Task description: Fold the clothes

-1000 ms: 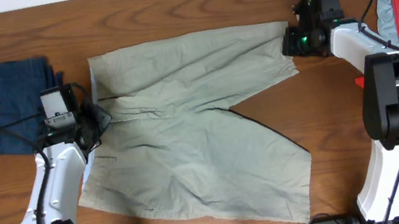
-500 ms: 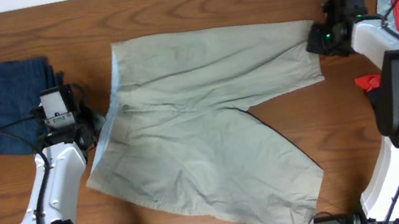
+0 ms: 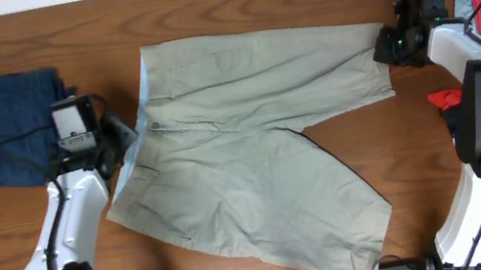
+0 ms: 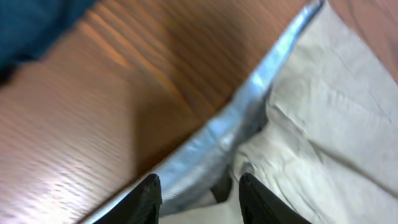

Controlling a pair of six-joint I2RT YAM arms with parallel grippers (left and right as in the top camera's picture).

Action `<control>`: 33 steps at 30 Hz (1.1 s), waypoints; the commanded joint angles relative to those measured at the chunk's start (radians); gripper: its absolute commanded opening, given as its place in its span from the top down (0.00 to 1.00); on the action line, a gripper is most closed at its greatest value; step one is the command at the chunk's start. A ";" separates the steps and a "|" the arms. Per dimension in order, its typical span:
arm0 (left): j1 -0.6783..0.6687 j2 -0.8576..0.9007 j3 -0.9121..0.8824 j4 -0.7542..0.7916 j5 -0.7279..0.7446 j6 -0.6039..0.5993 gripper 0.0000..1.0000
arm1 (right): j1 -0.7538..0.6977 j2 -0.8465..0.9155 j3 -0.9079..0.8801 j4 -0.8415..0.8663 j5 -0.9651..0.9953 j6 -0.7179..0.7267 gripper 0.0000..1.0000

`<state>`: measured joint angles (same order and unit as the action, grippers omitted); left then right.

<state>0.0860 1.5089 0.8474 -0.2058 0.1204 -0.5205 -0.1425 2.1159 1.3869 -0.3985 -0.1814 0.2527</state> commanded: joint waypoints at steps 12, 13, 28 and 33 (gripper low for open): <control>-0.109 0.205 0.006 0.048 0.080 0.032 0.76 | 0.005 0.012 -0.006 -0.006 0.012 -0.006 0.99; -0.109 0.204 0.006 0.049 0.074 0.035 0.81 | 0.005 0.012 -0.006 -0.006 0.012 -0.006 0.99; 0.017 0.142 0.008 0.055 -0.073 -0.027 0.94 | -0.011 0.012 -0.006 -0.033 0.069 -0.006 0.99; 0.015 0.142 0.008 0.054 -0.068 -0.068 0.94 | -0.014 0.012 -0.006 -0.016 0.043 -0.008 0.99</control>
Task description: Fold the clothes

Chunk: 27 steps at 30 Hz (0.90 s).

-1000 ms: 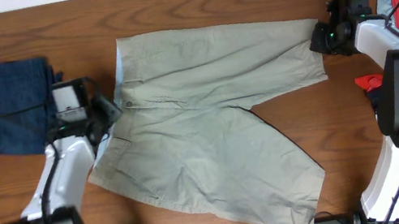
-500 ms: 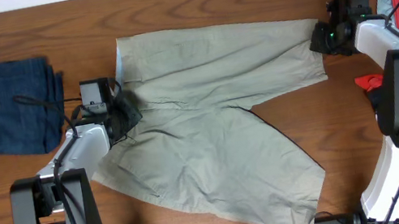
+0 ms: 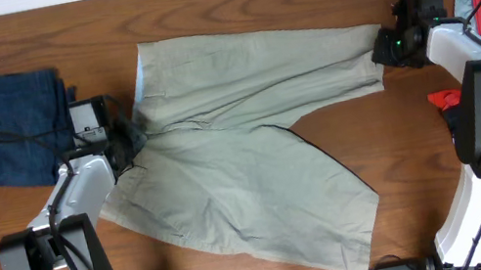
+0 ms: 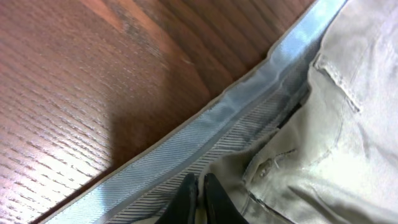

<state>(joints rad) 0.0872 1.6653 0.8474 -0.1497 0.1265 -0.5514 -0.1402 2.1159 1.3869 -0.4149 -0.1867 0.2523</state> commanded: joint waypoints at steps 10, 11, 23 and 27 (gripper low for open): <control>0.004 -0.011 0.007 -0.021 -0.095 -0.037 0.94 | -0.021 0.011 -0.002 0.072 0.054 -0.015 0.99; 0.004 -0.011 0.007 -0.024 -0.094 -0.037 0.94 | -0.024 0.011 0.003 0.080 0.063 -0.019 0.99; 0.004 -0.019 0.008 -0.032 -0.062 0.078 0.33 | -0.051 0.010 0.300 -0.188 0.063 -0.083 0.65; 0.004 -0.065 0.008 -0.067 -0.060 0.114 0.30 | -0.049 0.010 0.367 -0.314 0.063 -0.081 0.53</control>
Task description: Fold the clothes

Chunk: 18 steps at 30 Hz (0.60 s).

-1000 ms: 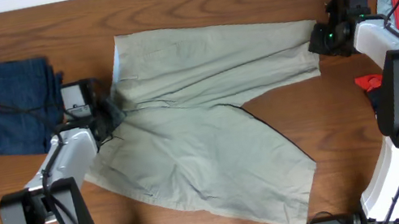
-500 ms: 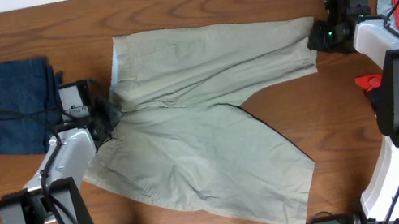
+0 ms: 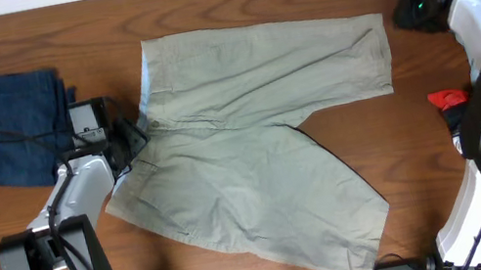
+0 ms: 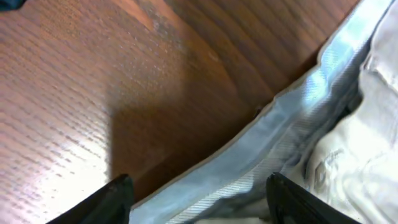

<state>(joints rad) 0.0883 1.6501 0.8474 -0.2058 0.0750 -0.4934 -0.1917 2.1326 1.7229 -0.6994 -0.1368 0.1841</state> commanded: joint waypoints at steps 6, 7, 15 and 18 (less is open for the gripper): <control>0.003 -0.152 0.008 -0.095 -0.008 0.056 0.30 | 0.007 -0.006 0.044 -0.163 -0.203 -0.086 0.70; 0.003 -0.161 0.008 -0.110 -0.008 0.056 0.30 | 0.011 -0.006 0.044 -0.195 -0.257 -0.121 0.71; 0.003 -0.140 0.007 -0.214 -0.008 0.056 0.30 | 0.097 -0.006 -0.005 -0.343 -0.207 -0.235 0.73; 0.003 -0.133 0.007 -0.234 -0.008 0.055 0.30 | 0.125 -0.005 -0.057 -0.328 -0.139 -0.234 0.73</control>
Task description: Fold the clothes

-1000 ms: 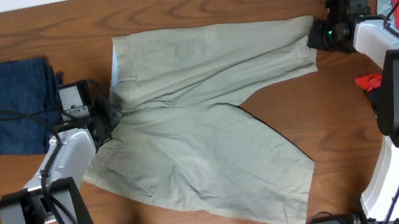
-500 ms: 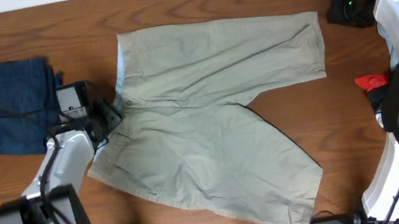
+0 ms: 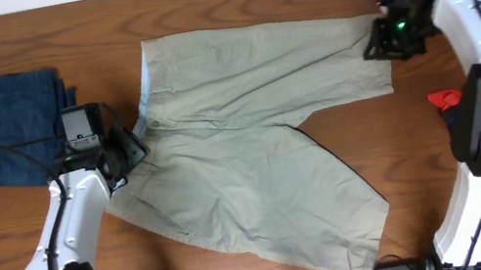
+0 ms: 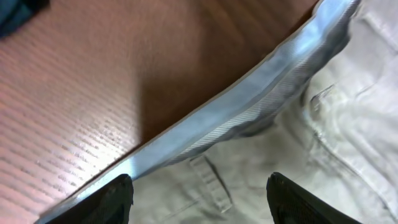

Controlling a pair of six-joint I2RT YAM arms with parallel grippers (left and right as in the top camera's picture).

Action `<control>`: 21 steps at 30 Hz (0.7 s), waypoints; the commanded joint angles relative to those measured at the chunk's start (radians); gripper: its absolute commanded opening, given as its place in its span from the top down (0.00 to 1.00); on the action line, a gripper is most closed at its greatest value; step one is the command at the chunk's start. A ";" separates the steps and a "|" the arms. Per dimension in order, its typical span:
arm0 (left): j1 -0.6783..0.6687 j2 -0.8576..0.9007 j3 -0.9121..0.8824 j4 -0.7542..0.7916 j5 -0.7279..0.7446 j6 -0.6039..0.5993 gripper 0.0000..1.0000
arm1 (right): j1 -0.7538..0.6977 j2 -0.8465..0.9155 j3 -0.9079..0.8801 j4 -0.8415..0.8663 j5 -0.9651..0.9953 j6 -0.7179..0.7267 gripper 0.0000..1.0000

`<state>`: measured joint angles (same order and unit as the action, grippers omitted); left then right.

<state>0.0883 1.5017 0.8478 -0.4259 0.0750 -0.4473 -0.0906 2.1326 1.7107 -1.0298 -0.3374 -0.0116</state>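
Khaki shorts (image 3: 252, 143) lie spread flat on the wooden table, waist to the left and both legs pointing right. The waistband's light blue lining (image 4: 249, 106) shows in the left wrist view. My left gripper (image 3: 131, 146) is wide open over the waist, with a belt loop (image 4: 209, 183) lying between its fingers (image 4: 112, 199). My right gripper (image 3: 381, 43) is at the hem of the far leg; its jaws are too dark and small to read.
A folded dark blue garment lies at the left of the table, close to my left arm. A pile of mixed clothes sits at the right edge behind my right arm.
My right gripper was off the shorts at the back right; now it is down at the far leg's hem. My left gripper, still open, has shifted from the waistband edge onto the fabric.
At first my left gripper was a little open at the waistband and my right was at the far leg's hem. Then the left was shut on the waistband. Later the left was open and the right was away from the hem. Now both are at the shorts again.
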 commanded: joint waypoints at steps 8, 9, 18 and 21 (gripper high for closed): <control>0.003 0.015 0.007 -0.071 -0.008 0.004 0.30 | 0.046 -0.005 -0.190 0.128 0.065 -0.039 0.73; 0.002 0.015 0.007 -0.080 -0.008 0.002 0.30 | 0.046 -0.005 -0.208 0.149 0.065 -0.038 0.73; -0.001 0.015 0.007 -0.109 0.084 0.002 0.30 | 0.046 -0.003 -0.290 0.434 0.179 -0.011 0.72; -0.001 0.015 0.007 -0.109 0.135 0.002 0.30 | 0.045 -0.003 -0.292 0.593 0.216 -0.012 0.72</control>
<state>0.0879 1.5093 0.8478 -0.5293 0.1421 -0.4477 -0.0494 2.1204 1.4326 -0.5076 -0.2062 -0.0307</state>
